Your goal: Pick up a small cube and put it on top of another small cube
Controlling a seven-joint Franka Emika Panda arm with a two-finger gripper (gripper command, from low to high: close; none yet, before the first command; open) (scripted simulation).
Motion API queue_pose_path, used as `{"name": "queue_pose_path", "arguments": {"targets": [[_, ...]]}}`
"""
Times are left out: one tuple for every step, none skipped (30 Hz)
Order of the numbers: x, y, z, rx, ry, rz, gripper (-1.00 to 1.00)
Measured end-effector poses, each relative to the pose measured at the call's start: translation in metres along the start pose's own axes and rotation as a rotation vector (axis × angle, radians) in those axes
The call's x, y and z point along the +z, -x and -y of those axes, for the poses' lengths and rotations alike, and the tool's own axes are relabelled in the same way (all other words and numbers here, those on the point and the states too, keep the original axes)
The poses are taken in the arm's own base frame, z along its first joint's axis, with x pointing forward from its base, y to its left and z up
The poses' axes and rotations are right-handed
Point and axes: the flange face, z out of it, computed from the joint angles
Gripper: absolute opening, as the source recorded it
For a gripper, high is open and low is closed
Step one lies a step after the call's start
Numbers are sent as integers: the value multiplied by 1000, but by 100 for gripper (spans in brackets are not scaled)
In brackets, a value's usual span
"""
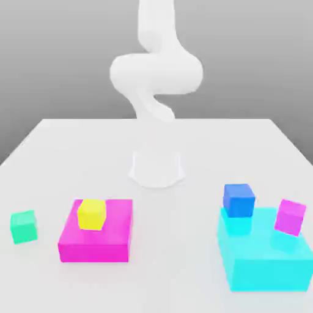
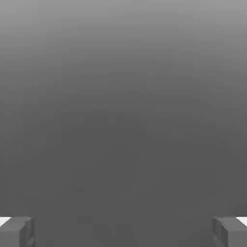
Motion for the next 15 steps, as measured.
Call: {"name": "queue_pose_path", "arguments": {"targets": [[24,-9,-13,44,35,10,0],[46,-17,-26,87,69,20,0],[66,-25,-41,130,102,28,0],[86,-31,-57,172,134,36,0],[106,-37,-74,216,166,44,0],[124,-42,-92,259,198,51,0],[141,-47,-111,303,230,58,0],[158,-50,-131,347,262,64,0],[174,-53,-151,392,293,70,0],[188,-55,-173,436,325,76,0],[202,-55,-195,481,357,81,0],[215,-55,-217,527,388,86,0],[227,-54,-240,573,420,90,0],[238,-51,-264,618,452,95,0],[248,-48,-287,664,483,99,0]]}}
